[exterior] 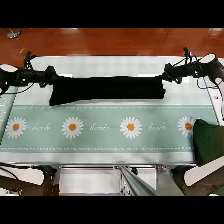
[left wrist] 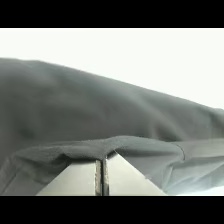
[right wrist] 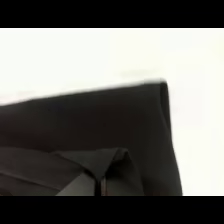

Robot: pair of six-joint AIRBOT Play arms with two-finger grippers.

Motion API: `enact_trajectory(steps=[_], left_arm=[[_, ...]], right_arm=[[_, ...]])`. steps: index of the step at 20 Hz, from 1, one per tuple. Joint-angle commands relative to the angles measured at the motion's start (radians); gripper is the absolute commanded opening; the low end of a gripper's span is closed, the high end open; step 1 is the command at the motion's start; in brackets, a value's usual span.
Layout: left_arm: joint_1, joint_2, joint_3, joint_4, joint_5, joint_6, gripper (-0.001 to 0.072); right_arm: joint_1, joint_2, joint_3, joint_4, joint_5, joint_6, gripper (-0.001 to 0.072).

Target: Fold the shirts.

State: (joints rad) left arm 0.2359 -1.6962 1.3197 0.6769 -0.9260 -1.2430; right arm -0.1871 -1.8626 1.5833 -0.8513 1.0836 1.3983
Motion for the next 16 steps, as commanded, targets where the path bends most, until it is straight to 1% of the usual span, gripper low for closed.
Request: enact_trajectory(steps=[1, 6, 7, 8, 9, 10, 11, 12, 14, 15, 16], left_arm=[[-0.011, -0.107, 0.113, 0.003, -0.001, -0.038, 0.002], [-0.007, -0.171, 0.162, 0.003, -0.003, -0.053, 0.002], [-0.01, -0.173, 0.162, 0.003, -0.022, -0.052, 0.0021], [-0.012, -0.174, 0.163, 0.004, -0.056, -0.041, 0.0148], [-0.008, -0.174, 0.168, 0.008, -0.111, -0.015, 0.0592], [0.006, -0.174, 0.187, 0.035, -0.181, -0.018, 0.0702], [0.028, -0.173, 0.215, 0.082, -0.261, -0.04, 0.0702], [0.059, -0.168, 0.243, 0.159, -0.349, -0.098, 0.0701], [0.118, -0.127, 0.246, 0.338, -0.465, -0.171, 0.0701], [0.142, -0.094, 0.225, 0.411, -0.49, -0.184, 0.0701], [0.163, -0.047, 0.176, 0.454, -0.48, -0.183, 0.0701]], right_arm=[[0.016, -0.069, 0.08, 0.005, 0.006, 0.019, 0.0032], [0.031, -0.072, 0.08, 0.003, 0.0, 0.016, 0.0032], [0.031, -0.073, 0.08, 0.004, -0.001, 0.016, 0.0069], [0.031, -0.073, 0.08, 0.005, -0.004, 0.016, 0.0315], [0.022, -0.072, 0.084, 0.005, 0.001, 0.015, 0.058], [0.006, -0.072, 0.099, 0.005, 0.018, 0.016, 0.062], [-0.016, -0.072, 0.117, 0.005, 0.047, 0.015, 0.062], [-0.048, -0.072, 0.137, 0.004, 0.085, 0.015, 0.062], [-0.12, -0.073, 0.146, -0.003, 0.155, 0.018, 0.062], [-0.148, -0.073, 0.134, -0.026, 0.182, 0.031, 0.062], [-0.169, -0.074, 0.113, -0.047, 0.206, 0.041, 0.062]])
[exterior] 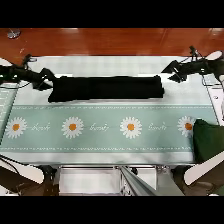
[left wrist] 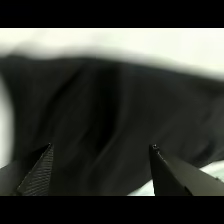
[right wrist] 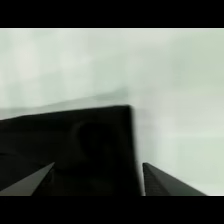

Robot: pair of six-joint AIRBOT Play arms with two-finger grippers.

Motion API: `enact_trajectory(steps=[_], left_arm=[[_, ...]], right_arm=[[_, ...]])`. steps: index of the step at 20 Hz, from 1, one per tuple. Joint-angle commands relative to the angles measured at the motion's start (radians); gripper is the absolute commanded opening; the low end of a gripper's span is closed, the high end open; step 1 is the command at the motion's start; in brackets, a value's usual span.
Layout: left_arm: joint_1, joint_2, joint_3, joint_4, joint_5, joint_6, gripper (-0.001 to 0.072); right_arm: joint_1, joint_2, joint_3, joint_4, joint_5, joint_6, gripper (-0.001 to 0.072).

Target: Fold the shirts.

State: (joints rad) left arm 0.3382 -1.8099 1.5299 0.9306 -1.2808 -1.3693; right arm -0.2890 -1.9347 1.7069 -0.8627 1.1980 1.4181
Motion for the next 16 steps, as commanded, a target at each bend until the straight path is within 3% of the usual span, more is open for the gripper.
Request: enact_trajectory(steps=[1, 3, 6, 10, 11, 12, 13, 14, 15, 16], left_arm=[[0.077, 0.121, -0.103, 0.204, -0.084, -0.053, 0.0701], [0.085, 0.269, -0.298, 0.154, 0.069, -0.011, 0.0701], [0.06, 0.5, -0.584, -0.05, 0.249, 0.121, 0.0701], [-0.058, 0.685, -0.782, -0.253, 0.278, 0.193, 0.0701], [-0.106, 0.69, -0.789, -0.261, 0.276, 0.192, 0.0701], [-0.149, 0.683, -0.787, -0.262, 0.28, 0.192, 0.07], [-0.193, 0.674, -0.783, -0.264, 0.295, 0.191, 0.0667], [-0.227, 0.668, -0.776, -0.267, 0.297, 0.192, 0.0325], [-0.26, 0.666, -0.768, -0.278, 0.308, 0.211, 0.0033], [-0.296, 0.668, -0.761, -0.299, 0.338, 0.24, 0.002]], right_arm=[[-0.077, -0.008, -0.034, -0.04, 0.115, 0.023, 0.062], [-0.072, -0.028, -0.064, -0.032, 0.158, 0.017, 0.062], [-0.018, -0.066, -0.069, 0.004, 0.203, 0.002, 0.062], [0.09, -0.09, -0.067, 0.093, 0.171, -0.013, 0.0612], [0.113, -0.092, -0.063, 0.097, 0.156, -0.013, 0.0562], [0.13, -0.091, -0.05, 0.094, 0.148, -0.008, 0.0287], [0.136, -0.086, -0.031, 0.098, 0.153, 0.005, 0.0061], [0.136, -0.066, -0.019, 0.095, 0.161, 0.002, 0.0032], [0.129, -0.028, -0.018, 0.072, 0.164, 0.002, 0.0031], [0.12, 0.019, -0.018, 0.019, 0.179, 0.003, 0.0031]])
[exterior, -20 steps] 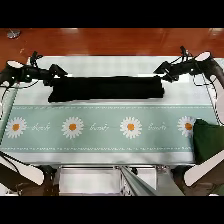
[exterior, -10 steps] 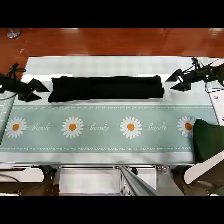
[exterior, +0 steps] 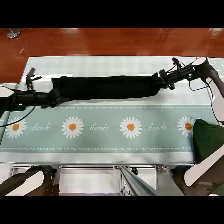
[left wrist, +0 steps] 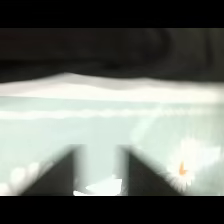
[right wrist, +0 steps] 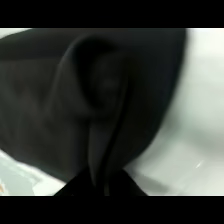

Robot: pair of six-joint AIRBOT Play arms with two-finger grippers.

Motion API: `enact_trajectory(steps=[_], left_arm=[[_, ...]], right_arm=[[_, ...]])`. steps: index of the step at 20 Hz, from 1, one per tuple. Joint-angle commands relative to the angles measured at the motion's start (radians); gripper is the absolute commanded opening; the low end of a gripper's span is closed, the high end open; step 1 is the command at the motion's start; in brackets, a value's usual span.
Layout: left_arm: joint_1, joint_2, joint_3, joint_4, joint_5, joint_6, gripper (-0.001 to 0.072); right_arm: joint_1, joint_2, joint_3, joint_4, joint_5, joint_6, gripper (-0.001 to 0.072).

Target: Fold the shirts.

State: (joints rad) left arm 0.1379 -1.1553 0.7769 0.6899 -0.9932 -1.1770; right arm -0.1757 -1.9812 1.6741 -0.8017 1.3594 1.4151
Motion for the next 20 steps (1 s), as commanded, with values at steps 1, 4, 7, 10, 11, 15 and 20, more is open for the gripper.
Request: enact_trajectory(steps=[1, 4, 7, 10, 11, 15, 20], left_arm=[[-0.144, 0.014, 0.003, -0.066, 0.085, 0.051, 0.002], [-0.312, 0.007, 0.034, -0.066, 0.235, 0.05, 0.002], [-0.499, -0.067, 0.094, -0.063, 0.347, 0.021, 0.0019], [-0.644, -0.226, 0.224, -0.006, 0.354, -0.035, 0.0018], [-0.688, -0.292, 0.286, 0.034, 0.354, -0.076, 0.0018], [-0.829, -0.541, 0.556, 0.075, 0.349, -0.177, 0.0018], [-1.0, -0.784, 0.818, 0.072, 0.096, -0.24, 0.0019]], right_arm=[[0.002, 0.114, 0.009, -0.104, 0.04, 0.001, 0.0031], [-0.008, 0.345, -0.151, -0.242, 0.03, -0.026, 0.0031], [-0.008, 0.643, -0.438, -0.252, -0.04, -0.068, 0.0031], [-0.008, 0.952, -0.69, -0.28, -0.055, -0.043, 0.0031], [-0.008, 1.042, -0.745, -0.281, -0.041, -0.027, 0.0031], [-0.008, 1.314, -0.821, -0.281, 0.067, 0.048, 0.0032], [-0.007, 1.41, -0.82, -0.267, 0.089, 0.084, 0.0032]])
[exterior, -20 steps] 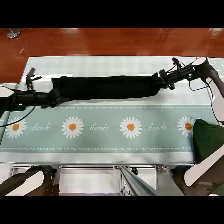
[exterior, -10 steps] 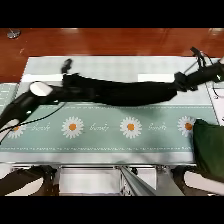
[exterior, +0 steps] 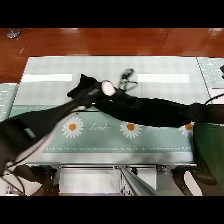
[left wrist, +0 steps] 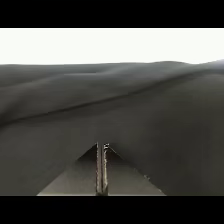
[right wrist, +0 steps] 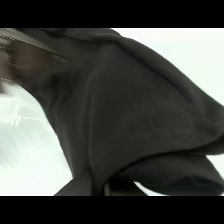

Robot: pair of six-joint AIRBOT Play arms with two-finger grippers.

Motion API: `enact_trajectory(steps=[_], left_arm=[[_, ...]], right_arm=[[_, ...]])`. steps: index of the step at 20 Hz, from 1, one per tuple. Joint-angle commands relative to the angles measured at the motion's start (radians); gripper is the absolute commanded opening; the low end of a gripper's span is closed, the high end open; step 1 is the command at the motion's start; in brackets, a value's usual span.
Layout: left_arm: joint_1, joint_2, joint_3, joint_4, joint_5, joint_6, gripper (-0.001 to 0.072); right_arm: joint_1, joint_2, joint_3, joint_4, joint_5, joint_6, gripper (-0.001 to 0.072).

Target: Fold the shirts.

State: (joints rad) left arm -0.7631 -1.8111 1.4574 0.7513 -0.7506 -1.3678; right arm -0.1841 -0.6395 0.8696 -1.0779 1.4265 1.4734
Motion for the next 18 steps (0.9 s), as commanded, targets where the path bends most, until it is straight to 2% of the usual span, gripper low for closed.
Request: enact_trajectory(steps=[1, 4, 7, 10, 13, 16, 18], left_arm=[[-0.132, -0.141, 0.147, 0.003, -0.184, -0.074, 0.002], [-0.219, -0.143, 0.153, -0.003, -0.185, -0.077, 0.002], [-0.157, -0.122, 0.153, -0.003, -0.198, -0.078, 0.002], [0.046, -0.059, 0.153, -0.048, -0.266, -0.077, 0.002], [0.288, 0.037, 0.153, -0.031, -0.373, -0.062, 0.002], [0.514, 0.158, 0.147, 0.137, -0.512, -0.066, 0.0019], [0.649, 0.277, 0.092, 0.228, -0.535, -0.068, 0.002]], right_arm=[[0.001, 0.068, -0.016, 0.017, 0.009, 0.023, 0.0032], [0.001, 0.055, -0.004, 0.067, -0.047, 0.016, 0.0032], [0.001, 0.009, 0.006, 0.154, -0.044, -0.016, 0.0032], [0.072, -0.047, 0.006, 0.194, -0.067, -0.019, 0.0032], [0.249, -0.157, 0.04, 0.208, -0.185, -0.006, 0.0032], [0.409, -0.385, 0.225, 0.208, -0.267, -0.001, 0.0032], [0.489, -0.565, 0.384, 0.209, -0.26, 0.0, 0.0033]])
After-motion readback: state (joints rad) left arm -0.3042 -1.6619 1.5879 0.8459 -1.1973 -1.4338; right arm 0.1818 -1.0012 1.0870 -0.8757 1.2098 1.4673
